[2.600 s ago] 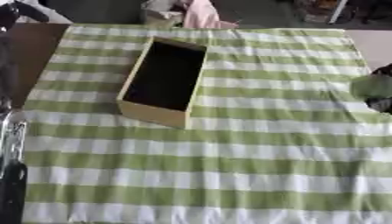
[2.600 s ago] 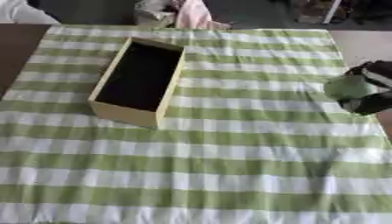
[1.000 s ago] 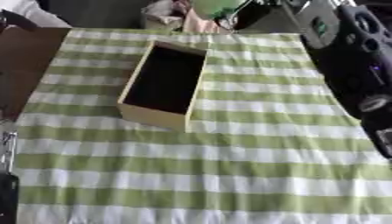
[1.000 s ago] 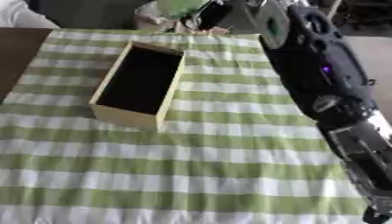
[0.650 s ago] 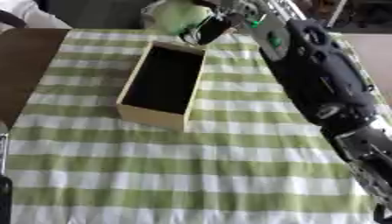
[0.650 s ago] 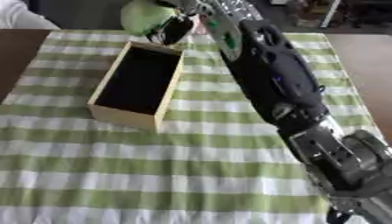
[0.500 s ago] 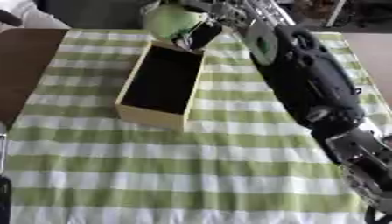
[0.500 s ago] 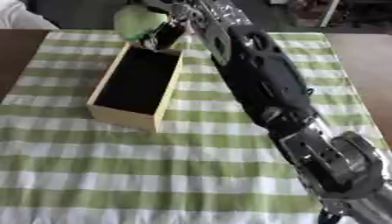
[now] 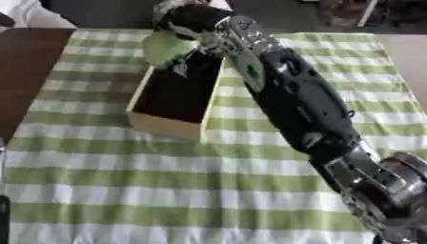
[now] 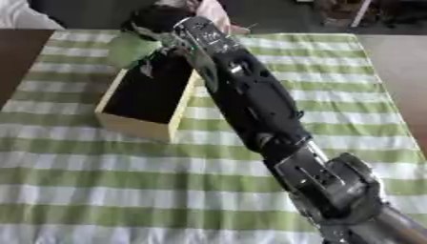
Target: Pick up objects on the table and place them in the box.
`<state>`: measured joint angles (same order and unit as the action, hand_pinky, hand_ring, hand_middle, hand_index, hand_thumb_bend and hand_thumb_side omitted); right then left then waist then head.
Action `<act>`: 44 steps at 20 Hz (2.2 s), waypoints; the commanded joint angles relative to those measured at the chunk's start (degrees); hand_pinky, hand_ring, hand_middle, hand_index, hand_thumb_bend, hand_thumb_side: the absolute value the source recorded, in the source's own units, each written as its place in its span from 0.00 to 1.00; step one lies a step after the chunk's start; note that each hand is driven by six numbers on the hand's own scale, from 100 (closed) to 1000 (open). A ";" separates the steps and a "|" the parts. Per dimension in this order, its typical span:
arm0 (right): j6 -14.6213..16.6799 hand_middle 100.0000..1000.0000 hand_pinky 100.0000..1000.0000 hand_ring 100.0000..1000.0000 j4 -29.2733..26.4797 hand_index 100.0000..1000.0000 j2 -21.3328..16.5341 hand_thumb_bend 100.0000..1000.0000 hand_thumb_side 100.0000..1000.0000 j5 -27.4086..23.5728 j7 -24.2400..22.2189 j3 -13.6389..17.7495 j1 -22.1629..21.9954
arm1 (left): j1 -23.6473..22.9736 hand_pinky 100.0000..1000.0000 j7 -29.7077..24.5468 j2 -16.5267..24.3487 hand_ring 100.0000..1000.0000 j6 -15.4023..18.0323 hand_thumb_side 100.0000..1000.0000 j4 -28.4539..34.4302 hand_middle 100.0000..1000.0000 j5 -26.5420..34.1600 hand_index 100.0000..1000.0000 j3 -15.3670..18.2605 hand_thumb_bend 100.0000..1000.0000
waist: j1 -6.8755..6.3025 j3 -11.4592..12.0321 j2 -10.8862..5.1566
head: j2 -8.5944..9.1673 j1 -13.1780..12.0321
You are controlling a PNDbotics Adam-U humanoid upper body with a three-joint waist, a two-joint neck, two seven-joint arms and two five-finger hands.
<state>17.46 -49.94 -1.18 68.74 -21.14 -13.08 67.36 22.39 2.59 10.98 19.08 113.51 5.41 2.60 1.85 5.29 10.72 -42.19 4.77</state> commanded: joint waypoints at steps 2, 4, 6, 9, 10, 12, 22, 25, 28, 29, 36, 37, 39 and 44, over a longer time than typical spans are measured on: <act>0.48 0.61 0.89 0.66 0.96 0.79 0.58 0.00 0.17 1.81 0.89 0.46 0.19 | 0.92 0.45 -0.18 0.22 0.75 -0.20 0.67 1.08 0.68 0.21 0.72 0.00 0.00 | -0.43 0.04 -0.55 | 0.59 0.17; 0.62 0.61 0.89 0.66 1.68 0.79 0.96 0.00 0.17 2.50 1.30 0.50 -0.26 | 0.88 0.44 -0.27 0.19 0.75 -0.30 0.67 1.08 0.68 0.25 0.72 0.05 0.00 | -0.49 0.04 -0.41 | 0.61 0.19; 0.70 0.61 0.90 0.66 2.38 0.79 1.37 0.00 0.17 3.41 1.83 0.53 -0.50 | 0.86 0.44 -0.40 0.14 0.75 -0.41 0.67 1.08 0.68 0.30 0.72 0.05 0.00 | -0.52 0.04 -0.31 | 0.66 0.26; 0.89 0.61 0.91 0.67 3.20 0.79 1.91 0.00 0.16 4.96 2.73 0.60 -0.66 | 0.74 0.44 -0.59 0.08 0.75 -0.59 0.68 1.08 0.68 0.29 0.72 0.10 0.00 | -0.51 0.11 -0.21 | 0.74 0.38; 0.98 0.62 0.91 0.67 3.40 0.80 2.00 0.00 0.17 5.53 3.02 0.60 -0.68 | 0.70 0.44 -0.65 0.07 0.75 -0.68 0.68 1.08 0.68 0.27 0.72 0.13 0.00 | -0.49 0.14 -0.18 | 0.76 0.38; 1.14 0.65 0.93 0.70 3.77 0.81 2.10 0.00 0.20 6.82 3.50 0.59 -0.70 | 0.64 0.44 -0.76 0.03 0.75 -0.80 0.68 1.08 0.68 0.25 0.72 0.16 0.00 | -0.44 0.17 -0.14 | 0.76 0.37; 2.57 0.82 1.00 0.87 3.15 0.91 2.28 0.22 0.41 14.10 1.51 0.77 -0.23 | 0.42 0.44 -1.39 -0.14 0.76 -1.33 0.68 1.08 0.68 0.20 0.71 0.12 0.00 | -0.39 0.11 -0.08 | 0.71 0.30; 2.38 0.82 1.00 0.88 2.19 0.91 2.23 0.20 0.43 15.17 1.20 1.23 -0.11 | 0.43 0.44 -1.49 -0.21 0.76 -1.45 0.68 1.08 0.68 0.19 0.71 0.09 0.00 | -0.41 0.04 -0.16 | 0.70 0.20; 2.34 0.83 1.00 0.89 1.09 0.93 2.07 0.21 0.43 14.44 0.74 1.63 0.12 | 0.33 0.44 -1.63 -0.26 0.76 -1.57 0.68 1.08 0.68 0.12 0.71 0.08 0.00 | -0.42 -0.06 -0.24 | 0.74 0.17; 2.30 0.83 1.00 0.89 0.56 0.93 1.99 0.18 0.45 14.01 0.50 1.72 0.25 | 0.30 0.44 -1.65 -0.27 0.76 -1.61 0.68 1.08 0.68 0.11 0.71 0.09 0.00 | -0.44 -0.10 -0.26 | 0.74 0.18; 4.25 0.87 1.00 0.94 -0.71 0.98 1.90 0.31 0.65 14.98 -3.05 0.90 0.66 | 0.28 0.44 -1.73 -0.35 0.76 -1.74 0.68 1.08 0.68 0.10 0.71 0.10 0.00 | -0.49 -0.15 -0.26 | 0.68 0.42; 4.63 0.87 1.00 0.93 -0.37 0.98 1.98 0.32 0.65 15.35 -3.28 0.92 0.58 | 0.27 0.44 -1.74 -0.35 0.76 -1.74 0.68 1.08 0.68 0.08 0.71 0.10 0.00 | -0.47 -0.14 -0.24 | 0.69 0.45; 4.97 0.86 1.00 0.93 0.13 0.97 2.10 0.30 0.62 15.81 -3.21 1.12 0.51 | 0.20 0.44 -1.73 -0.38 0.76 -1.78 0.68 1.08 0.68 0.08 0.71 0.12 0.00 | -0.42 -0.12 -0.21 | 0.70 0.47; 4.38 0.85 1.00 0.91 -0.59 0.97 1.88 0.23 0.59 15.14 -1.85 1.64 0.56 | 0.11 0.44 -1.83 -0.43 0.76 -1.94 0.68 1.08 0.68 0.02 0.71 0.13 0.00 | -0.31 -0.11 -0.23 | 0.61 0.17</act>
<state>21.96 -49.19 1.22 84.06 -23.42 -11.97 66.58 22.12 0.82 10.45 17.32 113.51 5.49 2.61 1.82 5.14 11.50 -41.99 5.12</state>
